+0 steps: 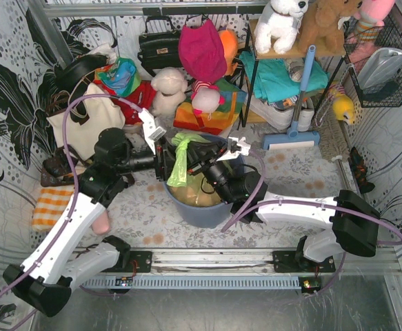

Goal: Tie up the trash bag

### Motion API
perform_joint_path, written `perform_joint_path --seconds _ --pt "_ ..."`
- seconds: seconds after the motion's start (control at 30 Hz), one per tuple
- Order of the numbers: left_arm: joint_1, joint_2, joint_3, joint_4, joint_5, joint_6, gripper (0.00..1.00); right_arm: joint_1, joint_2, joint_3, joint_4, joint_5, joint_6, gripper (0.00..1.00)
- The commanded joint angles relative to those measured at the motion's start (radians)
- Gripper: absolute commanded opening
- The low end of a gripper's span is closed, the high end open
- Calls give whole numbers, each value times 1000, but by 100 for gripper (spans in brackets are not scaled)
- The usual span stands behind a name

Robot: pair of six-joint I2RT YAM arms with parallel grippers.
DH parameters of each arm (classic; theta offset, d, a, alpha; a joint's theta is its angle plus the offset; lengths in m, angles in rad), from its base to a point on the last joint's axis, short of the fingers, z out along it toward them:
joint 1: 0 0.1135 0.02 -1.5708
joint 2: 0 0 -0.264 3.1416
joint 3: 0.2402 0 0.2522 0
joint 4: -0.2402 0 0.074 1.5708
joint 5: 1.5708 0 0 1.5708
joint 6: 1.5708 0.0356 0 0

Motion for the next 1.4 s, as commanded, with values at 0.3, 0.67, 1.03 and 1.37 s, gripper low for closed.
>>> perform_joint_path --seconds 0.3,0.67,1.03,1.37 --pt "-6 -185 51 -95 -328 56 55 -4 -31 -2 56 -198 42 0" --pt "-7 -366 17 32 -667 -219 55 -3 2 -7 179 -230 -40 0" --pt "-6 -283 71 68 -650 -482 57 -3 17 -5 210 -230 -58 4" --pt "-7 -216 21 224 -481 -638 68 -4 17 -6 210 -216 -66 27"
